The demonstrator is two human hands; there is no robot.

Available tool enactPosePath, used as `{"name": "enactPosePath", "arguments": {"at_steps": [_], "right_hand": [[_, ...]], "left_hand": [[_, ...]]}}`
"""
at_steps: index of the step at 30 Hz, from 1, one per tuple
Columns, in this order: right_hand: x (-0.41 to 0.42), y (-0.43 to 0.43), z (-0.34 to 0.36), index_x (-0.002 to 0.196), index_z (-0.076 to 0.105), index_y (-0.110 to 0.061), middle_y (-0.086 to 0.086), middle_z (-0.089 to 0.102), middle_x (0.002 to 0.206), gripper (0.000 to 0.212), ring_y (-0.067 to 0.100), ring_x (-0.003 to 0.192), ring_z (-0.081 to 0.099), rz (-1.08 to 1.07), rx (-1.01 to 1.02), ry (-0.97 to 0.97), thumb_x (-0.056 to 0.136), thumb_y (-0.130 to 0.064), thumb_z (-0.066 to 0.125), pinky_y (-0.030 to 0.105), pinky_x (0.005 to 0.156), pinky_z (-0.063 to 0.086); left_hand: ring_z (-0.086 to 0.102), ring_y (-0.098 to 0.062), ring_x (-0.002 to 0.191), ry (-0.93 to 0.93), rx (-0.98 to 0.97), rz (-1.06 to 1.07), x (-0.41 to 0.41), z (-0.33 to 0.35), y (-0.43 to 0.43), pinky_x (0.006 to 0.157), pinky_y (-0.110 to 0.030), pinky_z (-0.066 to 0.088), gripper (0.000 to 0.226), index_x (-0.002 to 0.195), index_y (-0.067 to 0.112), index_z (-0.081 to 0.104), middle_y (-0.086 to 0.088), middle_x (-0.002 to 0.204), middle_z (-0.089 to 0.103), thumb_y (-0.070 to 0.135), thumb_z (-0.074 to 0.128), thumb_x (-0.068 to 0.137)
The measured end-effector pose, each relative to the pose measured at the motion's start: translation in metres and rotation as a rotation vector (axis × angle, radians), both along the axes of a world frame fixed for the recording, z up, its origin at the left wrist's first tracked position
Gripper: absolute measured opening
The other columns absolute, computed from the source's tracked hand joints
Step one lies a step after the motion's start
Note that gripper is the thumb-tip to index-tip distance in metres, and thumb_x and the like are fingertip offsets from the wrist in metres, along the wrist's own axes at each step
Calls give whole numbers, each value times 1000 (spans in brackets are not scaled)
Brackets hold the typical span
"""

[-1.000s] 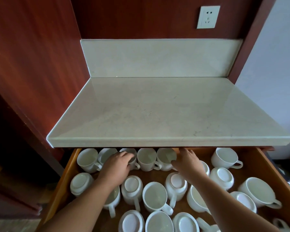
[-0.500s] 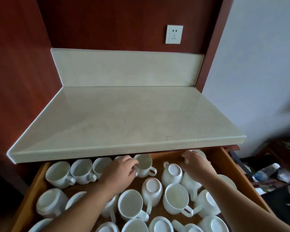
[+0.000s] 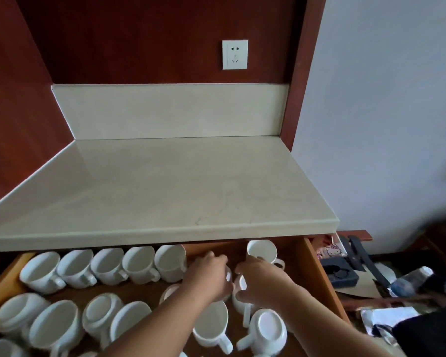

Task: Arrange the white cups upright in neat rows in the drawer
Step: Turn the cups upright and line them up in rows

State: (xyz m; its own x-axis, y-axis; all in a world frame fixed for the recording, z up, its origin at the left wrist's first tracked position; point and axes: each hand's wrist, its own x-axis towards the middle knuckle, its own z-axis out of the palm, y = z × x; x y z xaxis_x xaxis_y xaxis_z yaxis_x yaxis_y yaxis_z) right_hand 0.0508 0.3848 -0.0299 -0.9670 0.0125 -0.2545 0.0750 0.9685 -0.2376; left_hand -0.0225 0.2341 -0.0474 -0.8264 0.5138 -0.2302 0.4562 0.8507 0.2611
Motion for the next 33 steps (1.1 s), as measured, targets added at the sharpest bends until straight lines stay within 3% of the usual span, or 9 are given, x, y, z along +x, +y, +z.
{"name": "enactPosePath", "arguments": {"at_steps": [4, 9, 12, 15, 18, 21, 23, 28, 33], "right_hand": [[4, 3, -9, 123, 57, -21, 4, 52, 129, 42, 27, 121, 52, 21, 17, 12, 83, -31, 64, 41, 94, 51], [3, 10, -11, 129, 54, -23, 3, 50, 130, 53, 25, 121, 50, 21, -28, 1, 81, -35, 70, 41, 92, 51], [0, 15, -7, 132, 55, -25, 1, 54, 129, 53, 23, 120, 54, -18, -96, -13, 84, -41, 68, 36, 92, 48], [-5, 15, 5, 138, 53, -29, -3, 59, 132, 56, 20, 120, 58, -109, -181, -36, 85, -43, 65, 33, 93, 49], [-12, 14, 18, 131, 58, -30, -6, 68, 117, 56, 18, 107, 64, -180, -301, -44, 76, -36, 68, 35, 92, 54], [-9, 14, 31, 127, 59, -35, -4, 71, 119, 71, 22, 111, 67, -188, -730, -95, 58, -24, 71, 48, 102, 52], [-4, 11, 44, 137, 55, -31, 0, 68, 129, 75, 23, 121, 63, -142, -1007, -216, 68, -8, 73, 47, 109, 48], [2, -14, 71, 135, 58, -10, 24, 63, 129, 49, 28, 117, 63, 17, -1304, -291, 86, -4, 63, 39, 102, 48], [-6, -24, 50, 120, 65, -12, 16, 73, 109, 49, 25, 98, 70, -168, -1144, -99, 74, -17, 84, 45, 91, 58]], "left_hand": [[61, -31, 117, -35, -38, 67, 2, -6, 9, 97, -39, 52, 55, 134, 26, 52, -4, 132, 47, 35, 68, 82], [60, -27, 117, -45, 24, 126, 3, 3, 6, 94, -36, 51, 60, 135, 31, 54, 0, 133, 49, 40, 76, 80], [59, -23, 117, -38, 138, 202, 5, 21, -4, 93, -36, 51, 64, 135, 32, 54, 4, 135, 50, 47, 77, 78], [60, -17, 111, -81, 401, 347, 13, 41, -20, 92, -36, 52, 58, 125, 34, 60, 10, 119, 58, 51, 78, 73], [66, -11, 95, -244, 680, 535, 25, 57, -37, 85, -41, 59, 33, 103, 36, 64, 15, 99, 67, 50, 77, 76], [72, -29, 91, -628, 1065, 766, 35, 63, -46, 78, -50, 64, 25, 107, 19, 72, -11, 103, 73, 35, 78, 88], [73, -39, 84, -905, 1220, 900, 37, 64, -51, 70, -48, 64, 34, 109, 7, 71, -25, 102, 72, 36, 75, 91], [72, -42, 84, -1199, 1301, 942, 32, 56, -56, 69, -43, 65, 52, 116, 2, 71, -29, 111, 73, 48, 69, 92], [71, -38, 73, -1093, 1138, 853, 23, 51, -54, 62, -41, 62, 60, 111, 4, 70, -24, 90, 76, 60, 52, 100]]}}
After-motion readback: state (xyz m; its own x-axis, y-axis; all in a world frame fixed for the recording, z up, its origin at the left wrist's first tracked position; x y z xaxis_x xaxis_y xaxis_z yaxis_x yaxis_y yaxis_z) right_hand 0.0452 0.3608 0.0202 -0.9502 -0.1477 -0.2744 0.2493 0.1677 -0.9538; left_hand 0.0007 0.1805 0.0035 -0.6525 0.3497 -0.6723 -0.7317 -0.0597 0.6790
